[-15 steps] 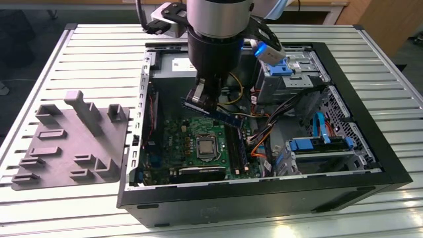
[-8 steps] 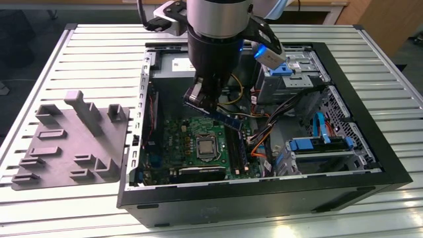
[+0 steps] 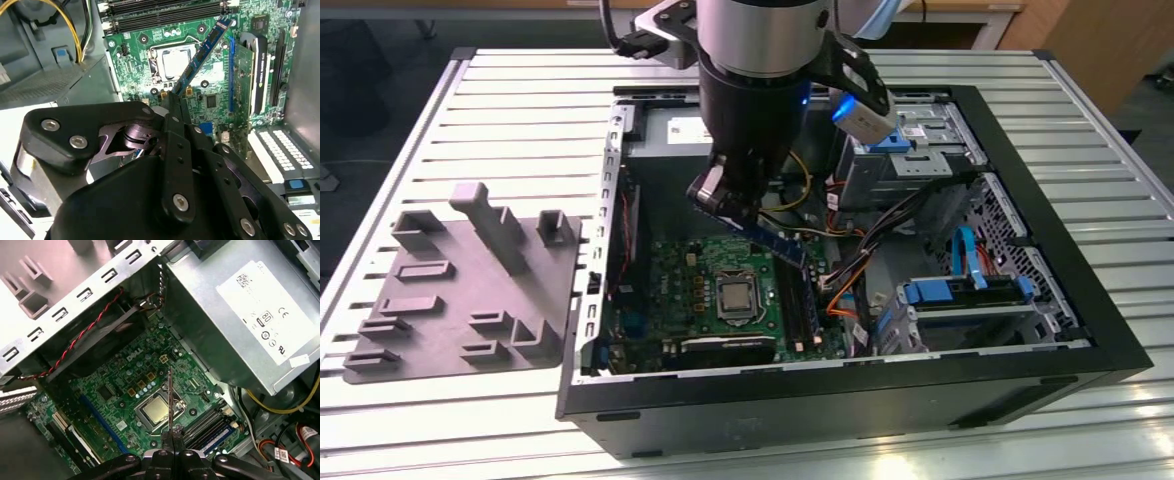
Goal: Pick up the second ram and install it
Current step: 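Insert the second ram into the second slot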
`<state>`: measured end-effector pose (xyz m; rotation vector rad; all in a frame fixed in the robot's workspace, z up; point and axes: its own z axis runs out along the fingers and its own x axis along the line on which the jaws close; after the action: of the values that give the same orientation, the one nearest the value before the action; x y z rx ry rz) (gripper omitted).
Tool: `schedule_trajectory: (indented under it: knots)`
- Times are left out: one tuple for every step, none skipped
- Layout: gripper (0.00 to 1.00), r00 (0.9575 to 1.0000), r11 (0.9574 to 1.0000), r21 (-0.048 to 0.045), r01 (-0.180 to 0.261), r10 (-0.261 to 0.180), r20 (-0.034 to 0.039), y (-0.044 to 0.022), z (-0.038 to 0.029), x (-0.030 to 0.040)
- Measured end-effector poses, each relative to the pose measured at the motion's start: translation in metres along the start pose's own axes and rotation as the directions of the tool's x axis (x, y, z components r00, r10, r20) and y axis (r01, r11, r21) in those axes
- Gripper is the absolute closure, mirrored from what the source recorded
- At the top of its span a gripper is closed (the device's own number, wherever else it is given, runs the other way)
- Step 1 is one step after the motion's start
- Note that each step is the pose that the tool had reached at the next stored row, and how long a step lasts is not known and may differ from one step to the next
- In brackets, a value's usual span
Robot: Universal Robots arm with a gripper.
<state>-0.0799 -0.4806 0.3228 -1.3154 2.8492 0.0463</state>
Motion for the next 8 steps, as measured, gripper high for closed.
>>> schedule_trajectory:
  knots:
    - [0.89,1.0,1.0,0.0002,-0.009,0.009,0.0002,0.0,0.0,0.0]
    - [0.89,0.9998,0.9998,0.0003,-0.018,0.018,0.0004,0.0,0.0,0.0]
    - [0.89,0.9996,0.9996,0.0004,-0.027,0.027,0.0007,0.0,0.0,0.0]
    - [0.89,0.9993,0.9993,0.0006,-0.036,0.036,0.0009,0.0,0.0,0.0]
    - [0.89,0.999,0.999,0.0007,-0.045,0.045,0.0011,0.0,0.0,0.0]
    - [0.89,0.9985,0.9985,0.0008,-0.055,0.055,0.0014,0.0,0.0,0.0]
    - [0.89,0.998,0.998,0.0009,-0.064,0.064,0.0017,0.0,0.0,0.0]
    - [0.89,0.9973,0.9973,0.0011,-0.074,0.074,0.0019,0.0,0.0,0.0]
